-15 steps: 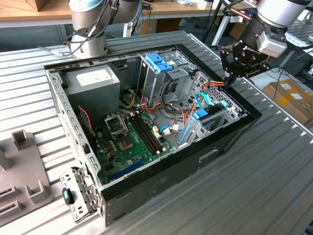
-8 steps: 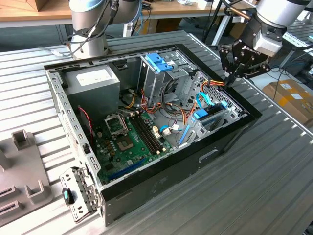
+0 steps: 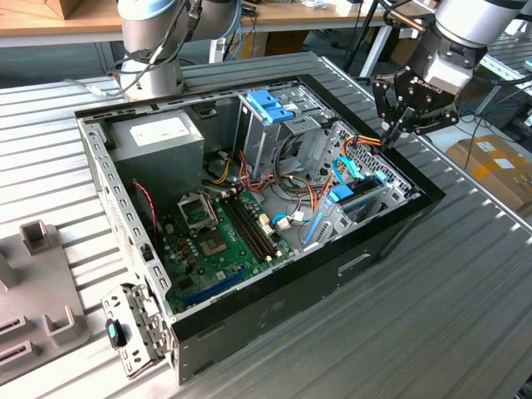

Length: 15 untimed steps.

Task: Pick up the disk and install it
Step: 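Insert the second disk wire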

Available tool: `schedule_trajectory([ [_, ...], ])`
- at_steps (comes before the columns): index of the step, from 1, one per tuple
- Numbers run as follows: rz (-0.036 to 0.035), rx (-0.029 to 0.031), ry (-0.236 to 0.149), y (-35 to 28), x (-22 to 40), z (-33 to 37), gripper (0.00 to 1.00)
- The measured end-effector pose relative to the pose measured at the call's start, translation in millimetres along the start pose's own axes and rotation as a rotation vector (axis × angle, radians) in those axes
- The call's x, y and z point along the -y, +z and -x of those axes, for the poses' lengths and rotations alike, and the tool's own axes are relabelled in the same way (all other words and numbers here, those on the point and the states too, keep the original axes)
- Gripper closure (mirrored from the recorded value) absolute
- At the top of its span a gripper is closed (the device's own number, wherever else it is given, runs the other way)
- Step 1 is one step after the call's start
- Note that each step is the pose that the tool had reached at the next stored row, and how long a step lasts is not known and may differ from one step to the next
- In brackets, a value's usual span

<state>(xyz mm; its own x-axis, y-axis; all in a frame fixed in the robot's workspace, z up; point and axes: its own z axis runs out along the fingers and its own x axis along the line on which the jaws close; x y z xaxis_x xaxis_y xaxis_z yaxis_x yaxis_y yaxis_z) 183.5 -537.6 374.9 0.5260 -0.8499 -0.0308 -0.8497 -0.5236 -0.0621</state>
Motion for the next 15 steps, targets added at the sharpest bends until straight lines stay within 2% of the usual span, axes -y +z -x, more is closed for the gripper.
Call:
schedule_trajectory([
  [7,-0.0029,-0.0056,0.091,0.4,-0.1,0.0,0.84],
  [11,-0.0048,-0.0097,0.156,0.7,-0.1,0.0,0.84],
  [15,-0.0053,-0.0106,0.170,0.7,-0.3,0.1,0.84],
])
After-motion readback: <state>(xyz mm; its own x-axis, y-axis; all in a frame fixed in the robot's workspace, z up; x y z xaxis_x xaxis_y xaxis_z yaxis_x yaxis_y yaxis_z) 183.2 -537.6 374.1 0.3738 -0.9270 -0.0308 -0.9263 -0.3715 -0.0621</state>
